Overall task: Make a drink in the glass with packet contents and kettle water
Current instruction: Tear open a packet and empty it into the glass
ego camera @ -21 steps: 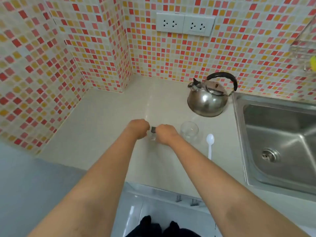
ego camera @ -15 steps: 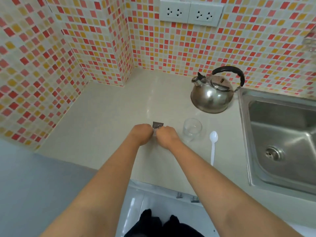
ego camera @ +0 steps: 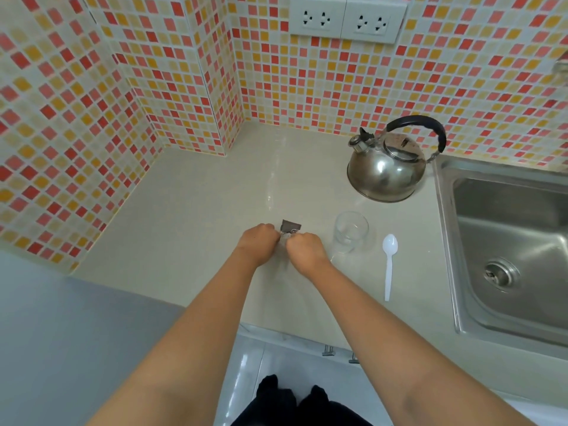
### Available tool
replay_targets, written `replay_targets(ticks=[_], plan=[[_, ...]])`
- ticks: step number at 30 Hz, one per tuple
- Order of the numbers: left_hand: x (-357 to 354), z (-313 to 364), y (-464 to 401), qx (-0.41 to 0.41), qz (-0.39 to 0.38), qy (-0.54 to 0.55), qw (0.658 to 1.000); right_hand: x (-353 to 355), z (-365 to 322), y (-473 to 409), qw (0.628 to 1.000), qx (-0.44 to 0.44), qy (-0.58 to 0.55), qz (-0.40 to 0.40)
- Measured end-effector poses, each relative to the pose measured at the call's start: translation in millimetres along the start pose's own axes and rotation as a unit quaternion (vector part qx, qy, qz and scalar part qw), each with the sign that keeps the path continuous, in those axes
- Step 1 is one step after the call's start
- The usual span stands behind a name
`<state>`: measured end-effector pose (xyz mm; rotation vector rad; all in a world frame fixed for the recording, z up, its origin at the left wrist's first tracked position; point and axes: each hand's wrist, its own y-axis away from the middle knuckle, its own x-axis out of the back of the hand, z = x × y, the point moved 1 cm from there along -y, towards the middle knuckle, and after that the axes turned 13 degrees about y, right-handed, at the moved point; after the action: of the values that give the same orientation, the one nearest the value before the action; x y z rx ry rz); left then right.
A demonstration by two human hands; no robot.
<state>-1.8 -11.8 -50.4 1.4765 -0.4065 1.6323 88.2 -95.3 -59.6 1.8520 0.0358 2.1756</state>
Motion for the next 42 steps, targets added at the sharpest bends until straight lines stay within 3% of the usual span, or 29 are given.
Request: replay_targets(ticks=[4,7,12,18,21,24,28,30,34,42], plan=[[-1,1,2,0.012,-0.004,0.008,1.0,-5,-2,1,0.999,-0.028,-0.026,0.004],[-3,1,2,0.045,0.007,0.078,0.996,-6,-3,0,0.999,-0.034,-0.025,0.0],[-5,3,-2,0.115,0.043,0.232,0.965,-3,-4,-6,0.999,-0.033,-0.01,-0.01],[-2,6,-7,0.18,0.044,0.319,0.93,-1,-3,-9,0.999,-0.034,-0.028,-0.014],[0,8,-8,0.25,0.041,0.395,0.883,1,1,-9,0.995,-0.065,-0.071,-0.003],[6,11,-11,0.293,0.06,0.514,0.804,6,5,-7,0.985,-0.114,-0.124,0.023],[28,22,-16,0.297,0.093,0.649,0.695,27,16,-6,0.957,-0.189,-0.209,0.068],[44,31,-18,0.279,0.075,0.691,0.663,43,23,-5,0.94,-0.22,-0.244,0.089],[76,50,-19,0.232,0.048,0.698,0.676,75,43,1,0.911,-0.262,-0.302,0.102],[121,94,-12,0.147,0.025,0.637,0.756,114,94,30,0.853,-0.275,-0.432,0.099]])
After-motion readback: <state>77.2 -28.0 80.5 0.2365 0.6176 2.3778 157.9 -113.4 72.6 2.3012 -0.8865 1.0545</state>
